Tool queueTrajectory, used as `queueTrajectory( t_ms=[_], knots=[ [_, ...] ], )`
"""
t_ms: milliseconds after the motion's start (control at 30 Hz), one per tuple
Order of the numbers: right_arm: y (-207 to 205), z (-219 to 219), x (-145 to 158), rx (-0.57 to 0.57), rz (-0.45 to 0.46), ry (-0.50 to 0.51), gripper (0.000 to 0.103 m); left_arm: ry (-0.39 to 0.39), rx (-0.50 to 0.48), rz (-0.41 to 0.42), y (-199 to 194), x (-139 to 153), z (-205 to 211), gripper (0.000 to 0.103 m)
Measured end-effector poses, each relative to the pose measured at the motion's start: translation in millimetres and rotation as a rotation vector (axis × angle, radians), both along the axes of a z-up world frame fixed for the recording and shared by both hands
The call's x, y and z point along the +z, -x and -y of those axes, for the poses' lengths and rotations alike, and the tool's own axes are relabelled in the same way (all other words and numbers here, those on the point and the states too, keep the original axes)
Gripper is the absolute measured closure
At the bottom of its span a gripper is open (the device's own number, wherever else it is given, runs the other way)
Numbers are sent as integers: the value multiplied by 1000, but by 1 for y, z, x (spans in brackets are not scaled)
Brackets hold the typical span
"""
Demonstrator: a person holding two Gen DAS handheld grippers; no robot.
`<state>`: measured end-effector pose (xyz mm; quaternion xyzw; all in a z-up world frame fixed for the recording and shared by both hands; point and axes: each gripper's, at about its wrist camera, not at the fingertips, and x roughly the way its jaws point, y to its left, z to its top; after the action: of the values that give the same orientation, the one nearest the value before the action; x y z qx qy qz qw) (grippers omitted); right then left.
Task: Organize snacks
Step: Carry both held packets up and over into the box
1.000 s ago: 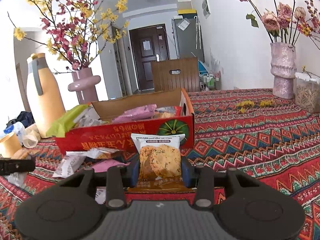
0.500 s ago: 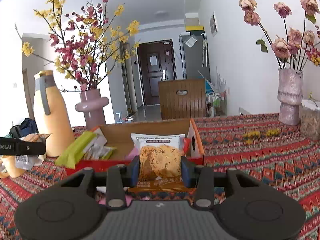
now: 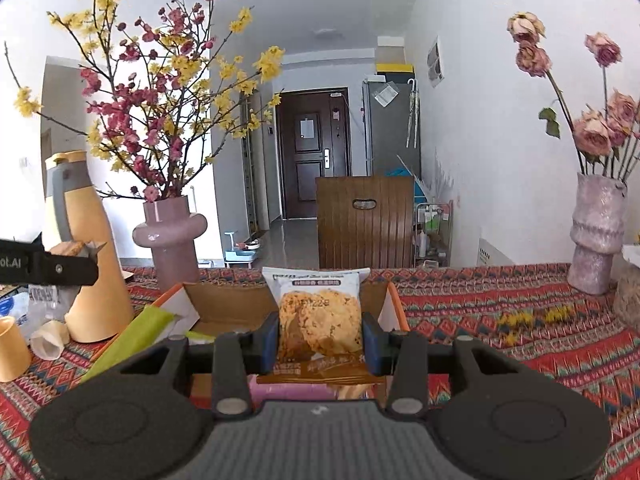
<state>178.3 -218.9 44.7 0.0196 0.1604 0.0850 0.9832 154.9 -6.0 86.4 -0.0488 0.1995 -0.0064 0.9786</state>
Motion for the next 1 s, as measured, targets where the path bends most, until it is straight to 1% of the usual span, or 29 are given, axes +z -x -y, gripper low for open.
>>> queueTrajectory(
  t_ms=[200, 400, 533, 633, 800, 933, 967, 1000],
  knots=[
    [-37, -9, 4, -14, -3, 17, 63, -4, 21, -6, -34, -2, 1, 59],
    [-66, -12, -3, -38, -10, 14, 63, -7, 61, -15, -63, -19, -2, 59],
    [-69, -6, -14, -44, -1, -8, 63, -12, 77, 6, -65, -34, -3, 59],
    [-73, -4, -19, -33, -8, -22, 63, -24, 66, -12, -71, -42, -2, 59],
    [-82, -6, -32, -27, -50, -10, 63, -18, 69, -42, -79, -50, -7, 59],
    [-83, -8, -36, -23, -63, -5, 63, -10, 63, -37, -79, -50, -9, 59],
    [-82, -9, -37, -21, -63, -7, 63, -12, 63, -30, -77, -50, -8, 58],
    [-82, -9, -37, -19, -64, -8, 62, -12, 65, -23, -76, -49, -8, 52]
  ],
)
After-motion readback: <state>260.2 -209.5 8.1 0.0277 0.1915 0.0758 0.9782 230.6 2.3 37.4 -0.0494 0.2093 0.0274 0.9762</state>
